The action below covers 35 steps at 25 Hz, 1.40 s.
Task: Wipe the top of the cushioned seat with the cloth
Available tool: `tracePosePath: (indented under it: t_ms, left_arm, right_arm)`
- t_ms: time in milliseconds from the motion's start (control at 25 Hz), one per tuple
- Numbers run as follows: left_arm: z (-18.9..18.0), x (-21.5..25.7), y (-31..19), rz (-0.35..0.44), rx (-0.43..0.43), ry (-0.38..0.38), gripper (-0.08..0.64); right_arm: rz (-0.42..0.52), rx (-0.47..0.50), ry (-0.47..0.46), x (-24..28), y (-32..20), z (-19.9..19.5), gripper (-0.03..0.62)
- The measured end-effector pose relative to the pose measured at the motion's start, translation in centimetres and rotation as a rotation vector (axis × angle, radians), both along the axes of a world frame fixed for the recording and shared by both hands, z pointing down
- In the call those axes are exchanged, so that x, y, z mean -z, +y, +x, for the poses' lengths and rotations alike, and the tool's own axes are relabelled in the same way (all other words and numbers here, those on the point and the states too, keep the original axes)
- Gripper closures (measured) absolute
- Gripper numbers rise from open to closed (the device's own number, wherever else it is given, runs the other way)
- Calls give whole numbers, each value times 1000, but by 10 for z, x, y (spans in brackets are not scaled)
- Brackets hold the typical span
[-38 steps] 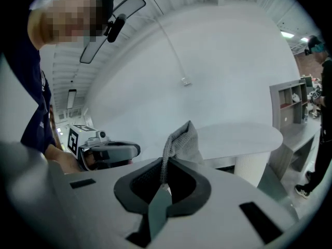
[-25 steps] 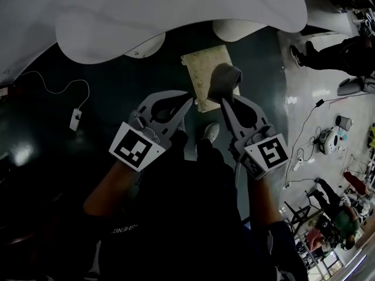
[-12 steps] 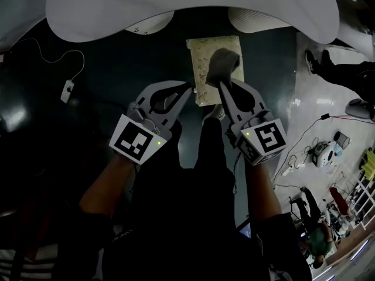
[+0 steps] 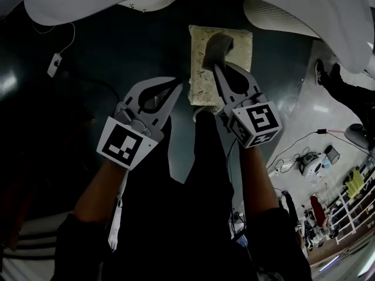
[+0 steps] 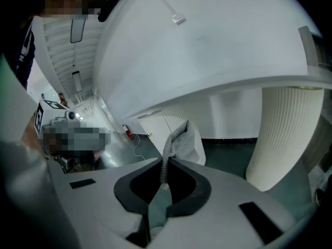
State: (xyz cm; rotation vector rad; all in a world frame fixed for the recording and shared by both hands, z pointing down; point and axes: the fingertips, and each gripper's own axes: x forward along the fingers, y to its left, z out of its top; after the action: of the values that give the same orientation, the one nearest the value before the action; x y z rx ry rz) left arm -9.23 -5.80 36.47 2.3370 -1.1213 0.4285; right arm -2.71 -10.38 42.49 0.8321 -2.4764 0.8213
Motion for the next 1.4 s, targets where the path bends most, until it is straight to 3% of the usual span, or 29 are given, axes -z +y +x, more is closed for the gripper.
tracePosePath:
  t_ms: [480, 760, 1040, 1400]
  left_arm:
    - [-9, -89, -6, -59, 44, 2, 552]
    - [-15, -127, 17, -104, 18, 2, 552]
    - [-6, -136, 25, -134, 46, 9, 552]
    - [16, -144, 22, -163, 20, 13, 552]
  right_arm:
    - [-36, 98, 64, -113, -5, -22, 558]
    - [-39, 108, 107, -169, -8, -40, 558]
    - [-70, 128, 146, -196, -7, -31, 558]
    - [-82, 102, 200, -224, -13, 3, 558]
